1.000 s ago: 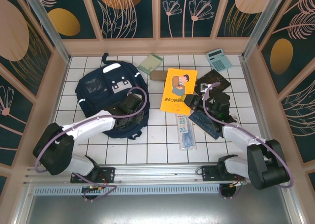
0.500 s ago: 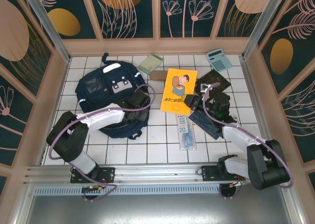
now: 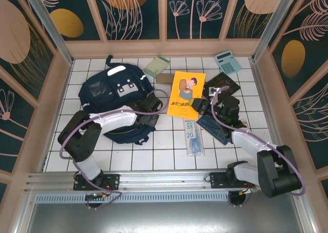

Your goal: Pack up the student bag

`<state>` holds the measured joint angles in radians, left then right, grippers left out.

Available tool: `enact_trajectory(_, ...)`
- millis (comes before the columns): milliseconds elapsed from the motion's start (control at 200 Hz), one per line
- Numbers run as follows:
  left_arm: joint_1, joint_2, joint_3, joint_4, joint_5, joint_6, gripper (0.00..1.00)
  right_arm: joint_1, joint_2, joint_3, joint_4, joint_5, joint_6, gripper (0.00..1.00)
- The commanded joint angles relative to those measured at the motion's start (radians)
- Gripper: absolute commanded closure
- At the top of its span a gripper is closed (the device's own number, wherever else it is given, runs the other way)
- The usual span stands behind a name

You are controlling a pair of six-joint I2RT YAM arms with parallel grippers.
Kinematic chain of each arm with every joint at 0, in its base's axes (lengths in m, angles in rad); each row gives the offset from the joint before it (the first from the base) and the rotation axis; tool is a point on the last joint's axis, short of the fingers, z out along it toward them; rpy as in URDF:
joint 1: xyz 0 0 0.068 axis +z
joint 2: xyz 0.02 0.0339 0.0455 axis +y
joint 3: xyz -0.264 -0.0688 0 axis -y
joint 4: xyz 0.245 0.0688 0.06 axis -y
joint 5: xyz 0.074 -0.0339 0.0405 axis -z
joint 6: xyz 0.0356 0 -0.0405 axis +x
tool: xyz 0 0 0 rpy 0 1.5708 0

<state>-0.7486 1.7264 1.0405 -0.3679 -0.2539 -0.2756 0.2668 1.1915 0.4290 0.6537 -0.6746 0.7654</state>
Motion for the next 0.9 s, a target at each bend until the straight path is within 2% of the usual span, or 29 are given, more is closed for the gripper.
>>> enact_trajectory(0, -0.009, 0.049, 0.014, -0.049, -0.059, -0.002, 0.55, -0.008, -0.030, 0.005, 0.109, -0.020, 0.002, 1.00)
enact_trajectory(70, -0.009, 0.042, 0.020, -0.050, -0.089, -0.018, 0.75, -0.008, -0.029, 0.004, 0.109, -0.019, 0.003, 1.00)
enact_trajectory(140, -0.009, 0.013, 0.028, -0.046, -0.109, -0.038, 0.89, -0.008, -0.029, 0.001, 0.112, -0.021, 0.005, 1.00)
enact_trajectory(240, -0.008, -0.047, 0.059, -0.056, -0.151, -0.074, 1.00, -0.009, -0.029, -0.002, 0.118, -0.026, 0.008, 1.00)
enact_trajectory(345, -0.009, -0.116, 0.097, -0.054, -0.158, -0.111, 1.00, -0.008, -0.034, 0.001, 0.117, -0.030, 0.009, 1.00)
enact_trajectory(495, -0.008, -0.176, 0.167, -0.027, -0.109, -0.143, 1.00, -0.008, -0.035, 0.001, 0.117, -0.028, 0.011, 1.00)
enact_trajectory(661, -0.009, -0.143, 0.273, -0.032, -0.051, -0.190, 1.00, -0.009, -0.045, -0.003, 0.112, -0.037, 0.007, 1.00)
enact_trajectory(766, -0.009, -0.126, 0.327, -0.048, -0.068, -0.194, 1.00, -0.002, -0.048, -0.003, 0.119, -0.073, 0.009, 1.00)
enact_trajectory(896, -0.008, -0.117, 0.399, -0.088, -0.084, -0.177, 1.00, 0.036, -0.038, -0.010, 0.109, -0.041, 0.024, 1.00)
